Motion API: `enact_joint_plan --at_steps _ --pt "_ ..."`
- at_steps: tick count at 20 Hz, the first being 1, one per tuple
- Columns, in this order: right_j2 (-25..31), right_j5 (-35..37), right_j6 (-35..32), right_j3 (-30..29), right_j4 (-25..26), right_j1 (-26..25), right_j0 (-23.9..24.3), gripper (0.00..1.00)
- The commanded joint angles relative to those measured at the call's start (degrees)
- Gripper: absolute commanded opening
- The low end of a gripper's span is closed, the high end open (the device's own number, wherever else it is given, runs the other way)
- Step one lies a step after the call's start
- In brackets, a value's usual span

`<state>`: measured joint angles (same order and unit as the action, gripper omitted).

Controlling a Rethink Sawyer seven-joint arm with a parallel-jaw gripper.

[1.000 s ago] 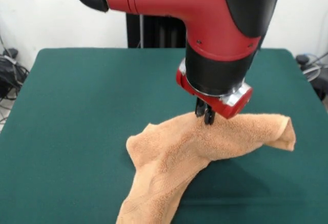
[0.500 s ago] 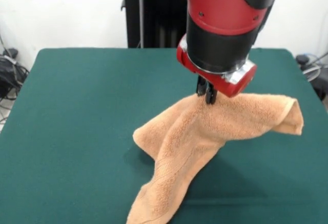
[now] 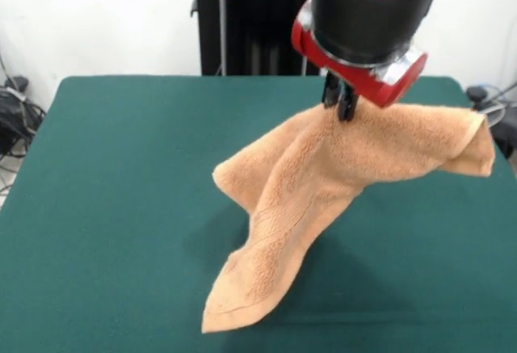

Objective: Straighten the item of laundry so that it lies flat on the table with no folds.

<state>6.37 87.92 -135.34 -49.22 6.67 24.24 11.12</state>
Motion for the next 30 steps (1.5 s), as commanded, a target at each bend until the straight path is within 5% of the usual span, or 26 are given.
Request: enact_joint_plan --at_steps 1,6,16,19,26,30 --pt "-0.8 12.4 -4.5 5.3 1.8 0.6 -1.2 0.00" --pt "-0.6 18.3 -4.7 12.0 3.0 -1.1 -1.6 0.00" --pt "-0.1 16.4 -4.6 11.4 1.4 0.7 -2.5 0.00" --pt "-0.2 12.1 -6.6 7.8 -0.2 2.3 -2.7 0.00" --pt "-0.8 14.5 -1.7 4.9 0.7 4.7 -2.1 0.00" --pt "-2.3 8.9 1.4 -4.8 0.8 8.8 -0.5 0.00"
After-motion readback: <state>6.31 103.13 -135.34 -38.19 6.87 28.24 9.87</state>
